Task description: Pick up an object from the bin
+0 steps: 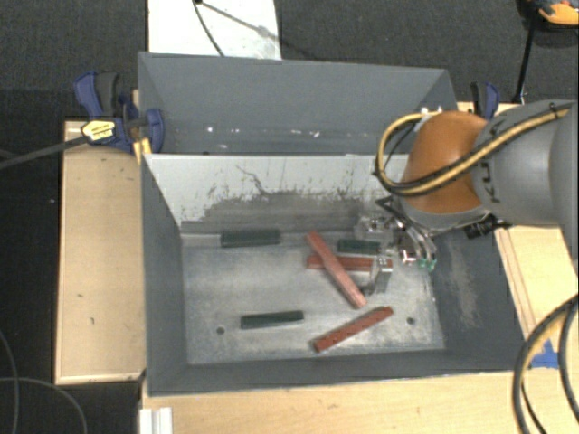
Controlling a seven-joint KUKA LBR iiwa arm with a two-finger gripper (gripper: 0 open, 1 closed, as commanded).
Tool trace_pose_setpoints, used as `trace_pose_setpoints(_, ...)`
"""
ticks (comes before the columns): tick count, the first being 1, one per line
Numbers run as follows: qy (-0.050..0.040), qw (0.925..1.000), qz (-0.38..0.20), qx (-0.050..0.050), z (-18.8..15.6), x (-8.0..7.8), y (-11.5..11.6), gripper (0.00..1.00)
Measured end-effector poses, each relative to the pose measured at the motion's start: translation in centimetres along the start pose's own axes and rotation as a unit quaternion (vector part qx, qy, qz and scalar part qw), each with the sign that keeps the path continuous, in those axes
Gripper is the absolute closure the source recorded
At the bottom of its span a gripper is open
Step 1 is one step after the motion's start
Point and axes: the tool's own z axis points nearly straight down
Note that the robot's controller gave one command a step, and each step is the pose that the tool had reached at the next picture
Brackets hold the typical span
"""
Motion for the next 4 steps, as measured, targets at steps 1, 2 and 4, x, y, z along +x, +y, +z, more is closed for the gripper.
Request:
trace_pose_setpoints(1,-0.0008,1.0,-0.009,0.001,-0.28,0.0,0.38,1.0)
trace_pose_setpoints(2,-0.0008,1.0,-0.009,0.001,-0.28,0.0,0.38,1.0)
trace_pose_setpoints(4,0.0012,1.0,-0.009,0.001,-1.17,0.18,0.41,1.0)
